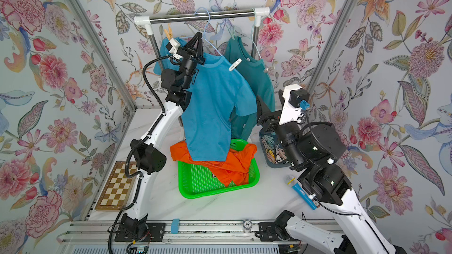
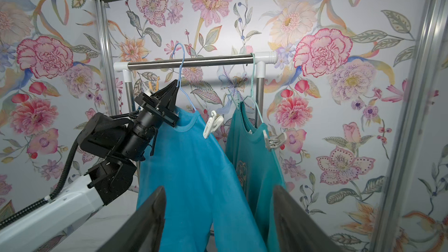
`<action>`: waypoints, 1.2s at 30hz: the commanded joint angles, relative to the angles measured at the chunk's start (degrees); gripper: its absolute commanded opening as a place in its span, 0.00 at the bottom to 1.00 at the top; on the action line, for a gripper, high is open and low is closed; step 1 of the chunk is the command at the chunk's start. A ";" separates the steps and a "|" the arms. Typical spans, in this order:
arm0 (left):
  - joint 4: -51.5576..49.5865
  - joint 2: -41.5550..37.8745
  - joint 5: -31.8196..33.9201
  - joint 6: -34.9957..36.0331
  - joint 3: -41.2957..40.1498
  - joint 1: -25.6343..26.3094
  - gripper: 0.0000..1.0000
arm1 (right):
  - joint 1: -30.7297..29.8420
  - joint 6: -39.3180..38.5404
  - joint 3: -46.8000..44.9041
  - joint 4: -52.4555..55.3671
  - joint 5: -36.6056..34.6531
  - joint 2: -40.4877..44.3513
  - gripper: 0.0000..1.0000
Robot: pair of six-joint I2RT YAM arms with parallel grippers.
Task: Use clothespins to secure the t-shirt on both sides of the hanger
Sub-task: Hang the hanger on the clothesline.
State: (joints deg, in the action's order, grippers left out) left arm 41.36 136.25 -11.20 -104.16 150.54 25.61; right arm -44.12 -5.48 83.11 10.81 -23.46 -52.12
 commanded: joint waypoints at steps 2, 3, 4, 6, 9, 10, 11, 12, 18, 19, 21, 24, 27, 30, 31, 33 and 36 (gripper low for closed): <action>1.42 -1.26 5.60 -0.71 0.98 -0.17 0.00 | -0.69 2.01 -1.05 1.67 -2.85 0.24 0.70; 1.28 -1.18 6.81 -1.22 0.91 -0.16 0.00 | -0.86 2.27 -1.59 1.67 -2.99 0.15 0.70; 1.39 -1.10 8.02 -1.83 0.90 -0.19 0.00 | -1.02 2.44 -2.04 1.73 -3.37 -0.05 0.70; 2.64 -0.96 10.59 -2.31 0.98 -0.22 0.00 | -1.45 2.66 -2.50 2.15 -4.18 -0.40 0.70; 3.09 -1.17 13.73 -2.55 0.94 -0.30 0.00 | -2.14 2.66 -2.95 3.26 -5.56 -1.09 0.70; 2.71 -1.26 14.49 -2.75 0.90 -0.36 0.00 | -2.28 2.66 -3.19 3.61 -5.98 -1.17 0.70; 2.81 -1.25 15.00 -2.95 0.87 -0.33 0.00 | -2.40 2.66 -3.42 3.95 -6.27 -1.19 0.70; 2.84 -1.33 15.32 -3.21 0.82 -0.33 0.00 | -2.48 2.66 -3.67 4.05 -6.58 -1.23 0.70; 1.58 -1.38 16.22 -6.80 -3.19 -0.69 0.00 | -2.66 2.83 -5.03 3.94 -7.09 -0.29 0.70; 0.86 -0.99 16.16 -6.35 -2.51 -0.86 0.00 | -2.69 2.84 -5.15 4.04 -7.20 -0.17 0.70; 0.30 -0.92 15.75 -6.18 -2.07 -0.95 0.00 | -2.73 2.71 -5.42 4.55 -7.65 0.16 0.70; 2.52 -1.62 15.33 -6.73 -5.04 -0.91 0.00 | -2.74 2.75 -6.35 4.42 -8.13 0.80 0.70; 4.37 -2.81 14.15 -7.29 -9.46 -0.04 0.00 | -2.73 2.39 -6.86 4.04 -8.43 0.95 0.70; 4.34 -2.11 13.06 -6.93 -9.68 1.45 0.00 | -2.76 2.20 -6.96 3.79 -8.28 0.80 0.70; 4.26 -1.48 12.92 -6.78 -9.17 2.09 0.00 | -2.74 2.16 -7.10 3.64 -8.04 0.71 0.70; 3.05 -0.22 12.61 -6.11 -7.55 2.97 0.00 | -2.73 2.14 -7.34 3.30 -7.76 0.77 0.70; 1.74 1.58 12.61 -5.33 -5.70 4.42 0.00 | -2.80 2.15 -8.11 2.61 -7.65 1.29 0.70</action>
State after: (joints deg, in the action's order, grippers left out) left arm 45.17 135.59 3.75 -110.59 143.06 27.64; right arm -46.50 -3.57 75.88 14.90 -30.68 -51.44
